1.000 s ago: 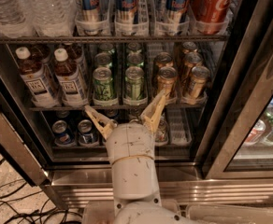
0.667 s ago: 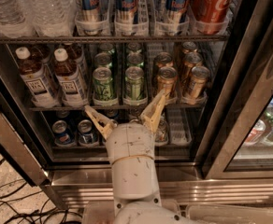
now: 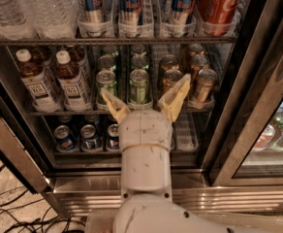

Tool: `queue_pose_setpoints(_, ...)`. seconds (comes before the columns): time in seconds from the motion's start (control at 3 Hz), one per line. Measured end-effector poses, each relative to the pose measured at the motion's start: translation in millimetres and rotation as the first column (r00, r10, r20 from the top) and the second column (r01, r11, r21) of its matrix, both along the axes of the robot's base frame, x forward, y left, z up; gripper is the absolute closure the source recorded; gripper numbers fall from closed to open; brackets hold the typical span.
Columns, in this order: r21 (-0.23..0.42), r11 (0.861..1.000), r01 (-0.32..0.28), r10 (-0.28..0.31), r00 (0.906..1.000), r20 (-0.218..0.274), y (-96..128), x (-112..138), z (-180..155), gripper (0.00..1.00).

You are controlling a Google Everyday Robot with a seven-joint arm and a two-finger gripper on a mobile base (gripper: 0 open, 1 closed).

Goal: Pick coke can from top shelf of fridge

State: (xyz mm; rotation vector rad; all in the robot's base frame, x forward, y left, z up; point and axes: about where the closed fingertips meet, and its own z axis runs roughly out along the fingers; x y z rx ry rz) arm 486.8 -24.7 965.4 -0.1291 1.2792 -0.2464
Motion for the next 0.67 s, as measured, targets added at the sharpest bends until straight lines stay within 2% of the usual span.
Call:
queue_pose_setpoints(0.33, 0.012, 0.999, 0.044, -0.044, 0.9990, 0.012, -18.7, 3.5, 26.8, 0.00)
queue_pose_setpoints(0.67, 0.066, 0.995, 0.076, -0.077, 0.9970, 0.007, -39.8, 0.8, 45.8, 0.00)
